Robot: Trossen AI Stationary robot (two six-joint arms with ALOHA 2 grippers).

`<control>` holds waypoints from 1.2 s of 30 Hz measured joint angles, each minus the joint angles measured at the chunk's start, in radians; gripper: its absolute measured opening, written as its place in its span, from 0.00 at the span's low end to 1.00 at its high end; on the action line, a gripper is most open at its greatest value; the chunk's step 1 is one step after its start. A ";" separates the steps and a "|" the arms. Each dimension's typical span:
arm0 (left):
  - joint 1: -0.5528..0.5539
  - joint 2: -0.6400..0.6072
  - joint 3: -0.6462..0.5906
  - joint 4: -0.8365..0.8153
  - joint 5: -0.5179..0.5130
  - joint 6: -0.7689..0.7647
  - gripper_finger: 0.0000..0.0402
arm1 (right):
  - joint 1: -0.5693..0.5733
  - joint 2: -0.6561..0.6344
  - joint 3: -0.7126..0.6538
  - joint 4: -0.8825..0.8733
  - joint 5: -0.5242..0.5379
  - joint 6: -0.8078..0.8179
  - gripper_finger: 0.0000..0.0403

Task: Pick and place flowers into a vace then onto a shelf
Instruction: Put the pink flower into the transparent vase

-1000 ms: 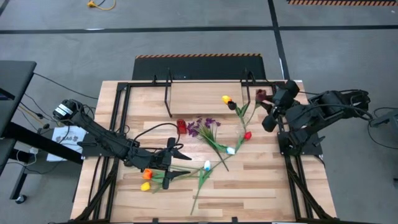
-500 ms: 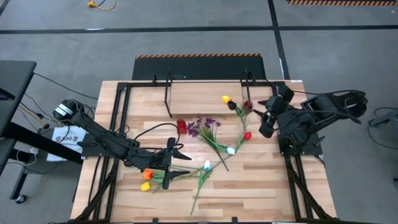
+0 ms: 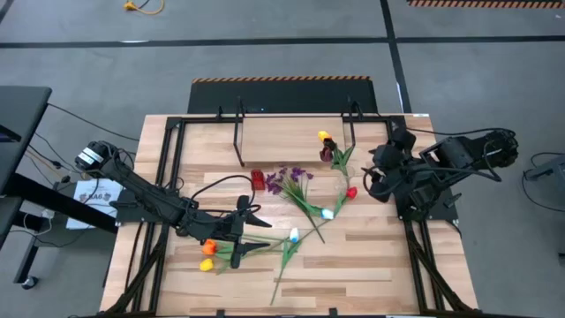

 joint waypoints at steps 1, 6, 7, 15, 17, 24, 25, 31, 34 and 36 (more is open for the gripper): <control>0.000 0.000 0.000 -0.003 0.001 0.000 0.56 | 0.004 0.000 0.000 0.000 -0.023 0.002 0.57; 0.000 0.000 0.000 -0.023 0.005 -0.002 0.56 | 0.051 0.001 0.000 -0.002 -0.113 0.068 0.52; 0.000 0.000 0.000 -0.025 0.005 -0.009 0.56 | 0.063 0.001 -0.004 0.000 -0.119 0.088 0.51; -0.007 0.000 0.000 -0.048 0.004 -0.040 0.56 | 0.182 0.009 -0.092 0.009 -0.139 0.227 0.46; -0.018 0.000 0.000 -0.044 0.005 -0.040 0.56 | 0.218 0.016 -0.125 0.021 -0.138 0.251 0.45; -0.130 0.000 0.000 0.055 -0.047 -0.010 0.56 | 0.344 0.045 -0.256 0.186 -0.085 0.307 0.41; -0.150 0.000 0.000 0.066 -0.058 0.003 0.56 | 0.361 0.051 -0.275 0.219 -0.071 0.307 0.40; -0.257 0.000 0.000 0.082 -0.152 0.042 0.56 | 0.427 0.103 -0.384 0.464 0.006 0.307 0.38; -0.287 0.000 0.000 0.080 -0.164 0.042 0.56 | 0.437 0.156 -0.406 0.528 0.039 0.313 0.37; -0.301 0.000 0.000 0.072 -0.164 0.044 0.56 | 0.441 0.201 -0.406 0.550 0.065 0.336 0.37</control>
